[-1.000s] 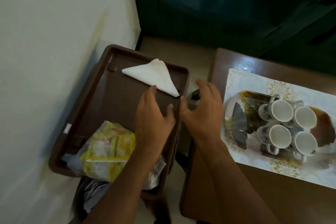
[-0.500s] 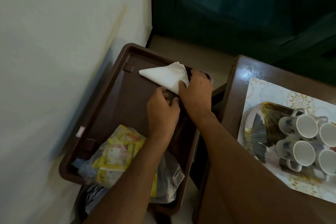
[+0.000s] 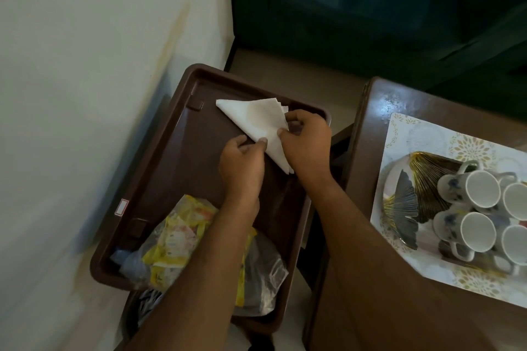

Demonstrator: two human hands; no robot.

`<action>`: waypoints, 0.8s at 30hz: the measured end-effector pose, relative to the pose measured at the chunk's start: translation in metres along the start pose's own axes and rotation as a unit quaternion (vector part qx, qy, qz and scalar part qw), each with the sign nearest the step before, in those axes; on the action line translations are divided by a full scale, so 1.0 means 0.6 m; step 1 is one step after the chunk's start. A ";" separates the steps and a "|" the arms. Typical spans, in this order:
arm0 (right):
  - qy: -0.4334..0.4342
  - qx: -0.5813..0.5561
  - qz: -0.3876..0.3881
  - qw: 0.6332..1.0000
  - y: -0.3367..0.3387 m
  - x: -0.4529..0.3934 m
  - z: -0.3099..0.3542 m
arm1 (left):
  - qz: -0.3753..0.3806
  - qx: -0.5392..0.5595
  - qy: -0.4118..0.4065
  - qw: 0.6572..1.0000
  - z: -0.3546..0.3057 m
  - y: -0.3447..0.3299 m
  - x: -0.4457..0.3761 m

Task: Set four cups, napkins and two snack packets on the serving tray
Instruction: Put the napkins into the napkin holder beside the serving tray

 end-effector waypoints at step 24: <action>-0.130 -0.355 0.081 0.922 0.071 0.128 -0.044 | 0.138 0.219 0.017 0.966 0.011 -0.036 0.110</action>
Point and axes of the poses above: each hand's wrist, its own x-axis away from the middle knuckle, its own y-axis out of the back of the hand, z = x × y, the point moved 8 cm from there along -x, towards the middle knuckle, and after that the axes turned 5 degrees about y, right-handed, at the moved point
